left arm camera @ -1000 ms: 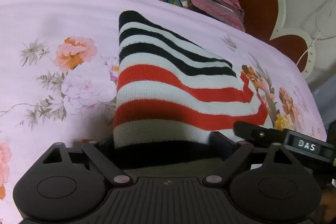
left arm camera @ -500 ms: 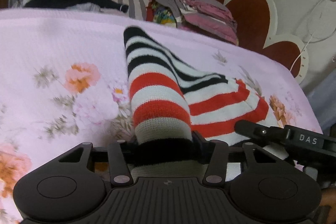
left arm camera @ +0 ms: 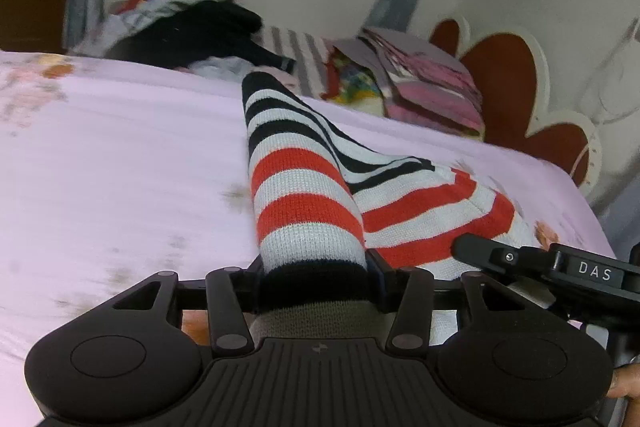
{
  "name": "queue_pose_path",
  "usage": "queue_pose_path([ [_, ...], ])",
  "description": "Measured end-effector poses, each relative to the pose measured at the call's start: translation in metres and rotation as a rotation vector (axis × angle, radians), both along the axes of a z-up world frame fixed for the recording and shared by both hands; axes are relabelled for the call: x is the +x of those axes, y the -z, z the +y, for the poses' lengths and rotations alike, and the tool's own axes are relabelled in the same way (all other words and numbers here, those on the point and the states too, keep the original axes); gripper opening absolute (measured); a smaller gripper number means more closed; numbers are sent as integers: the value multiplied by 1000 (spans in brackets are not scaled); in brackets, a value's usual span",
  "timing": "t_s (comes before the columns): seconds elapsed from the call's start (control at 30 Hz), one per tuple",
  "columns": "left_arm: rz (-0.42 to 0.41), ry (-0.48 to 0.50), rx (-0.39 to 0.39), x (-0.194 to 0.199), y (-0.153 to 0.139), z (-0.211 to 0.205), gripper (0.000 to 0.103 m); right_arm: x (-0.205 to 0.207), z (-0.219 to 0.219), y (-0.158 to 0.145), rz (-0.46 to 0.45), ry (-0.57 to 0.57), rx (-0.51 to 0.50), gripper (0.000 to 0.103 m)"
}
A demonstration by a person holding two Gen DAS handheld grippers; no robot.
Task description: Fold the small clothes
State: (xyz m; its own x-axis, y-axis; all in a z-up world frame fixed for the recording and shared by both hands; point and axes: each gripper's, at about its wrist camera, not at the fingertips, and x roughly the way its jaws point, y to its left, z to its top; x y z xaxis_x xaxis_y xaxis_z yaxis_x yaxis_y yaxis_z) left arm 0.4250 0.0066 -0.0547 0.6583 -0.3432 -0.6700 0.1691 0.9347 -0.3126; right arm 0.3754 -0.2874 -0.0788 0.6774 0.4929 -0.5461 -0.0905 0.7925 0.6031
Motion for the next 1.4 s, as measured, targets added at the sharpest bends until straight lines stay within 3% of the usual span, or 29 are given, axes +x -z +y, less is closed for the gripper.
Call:
queue_pose_path([
  [0.37, -4, -18, -15, 12, 12, 184, 48, 14, 172, 10, -7, -4, -6, 31],
  [0.63, 10, -50, -3, 37, 37, 275, 48, 39, 261, 41, 9, -29, -19, 31],
  [0.87, 26, -71, 16, 48, 79, 316, 48, 60, 291, 72, 52, -35, -66, 31],
  [0.93, 15, -52, -12, 46, 87, 324, 49, 62, 287, 79, 64, -34, -70, 32],
  [1.17, 11, -32, 16, 49, 86, 319, 52, 61, 285, 82, 116, -38, -78, 41],
  [1.4, -12, -108, -13, 55, 71, 320, 52, 73, 279, 75, 120, 1, -71, 48],
])
